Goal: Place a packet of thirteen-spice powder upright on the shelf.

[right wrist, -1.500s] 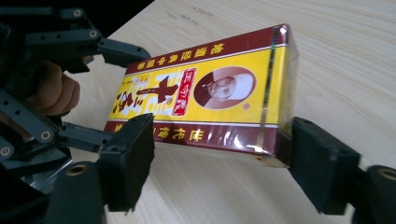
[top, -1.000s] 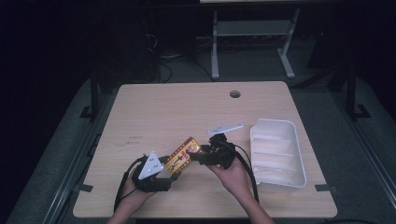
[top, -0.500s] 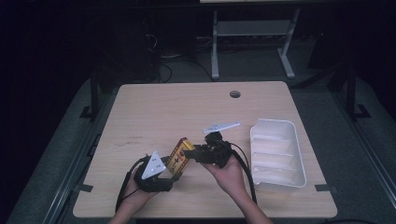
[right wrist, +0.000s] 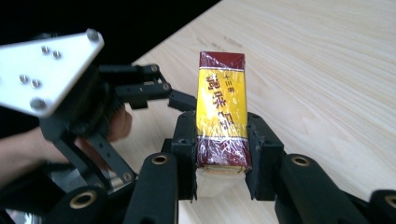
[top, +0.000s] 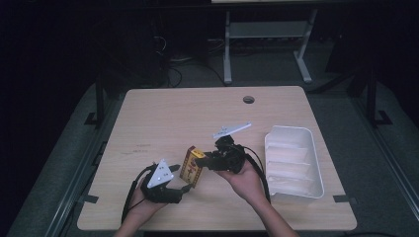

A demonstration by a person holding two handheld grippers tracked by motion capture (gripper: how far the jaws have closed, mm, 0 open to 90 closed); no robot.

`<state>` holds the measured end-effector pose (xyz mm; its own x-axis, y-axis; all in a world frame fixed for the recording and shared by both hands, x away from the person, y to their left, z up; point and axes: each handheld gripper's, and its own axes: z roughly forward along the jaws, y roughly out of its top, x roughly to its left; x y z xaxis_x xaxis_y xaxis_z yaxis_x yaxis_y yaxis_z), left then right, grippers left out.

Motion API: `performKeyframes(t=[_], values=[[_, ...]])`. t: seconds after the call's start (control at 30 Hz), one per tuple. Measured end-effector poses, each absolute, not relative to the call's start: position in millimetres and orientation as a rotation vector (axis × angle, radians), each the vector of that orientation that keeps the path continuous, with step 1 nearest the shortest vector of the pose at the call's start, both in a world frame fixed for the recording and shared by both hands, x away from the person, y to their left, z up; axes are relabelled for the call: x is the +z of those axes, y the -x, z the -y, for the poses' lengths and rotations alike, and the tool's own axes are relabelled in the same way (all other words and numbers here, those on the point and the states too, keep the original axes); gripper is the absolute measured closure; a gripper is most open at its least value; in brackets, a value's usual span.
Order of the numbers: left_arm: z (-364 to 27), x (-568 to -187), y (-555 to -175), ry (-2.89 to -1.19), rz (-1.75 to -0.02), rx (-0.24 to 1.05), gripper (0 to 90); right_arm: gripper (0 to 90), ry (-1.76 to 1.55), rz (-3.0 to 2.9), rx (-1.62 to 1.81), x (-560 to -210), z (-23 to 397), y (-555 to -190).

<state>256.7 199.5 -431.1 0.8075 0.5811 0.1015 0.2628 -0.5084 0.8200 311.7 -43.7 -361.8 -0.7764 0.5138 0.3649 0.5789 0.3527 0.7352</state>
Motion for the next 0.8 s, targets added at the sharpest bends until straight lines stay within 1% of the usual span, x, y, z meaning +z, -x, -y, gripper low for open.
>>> performKeyframes(t=[0.57, 0.8], values=[[-214.9, -432.3, -258.7, -2.109, -0.664, 0.422, 25.0, 68.3, 0.862, 2.674, -1.334, -348.6, 57.7, -323.0], [-217.1, -433.8, -259.3, -2.113, -0.674, 0.414, 23.2, 68.3, 0.797, 2.716, -1.305, -341.6, 63.6, -326.0]])
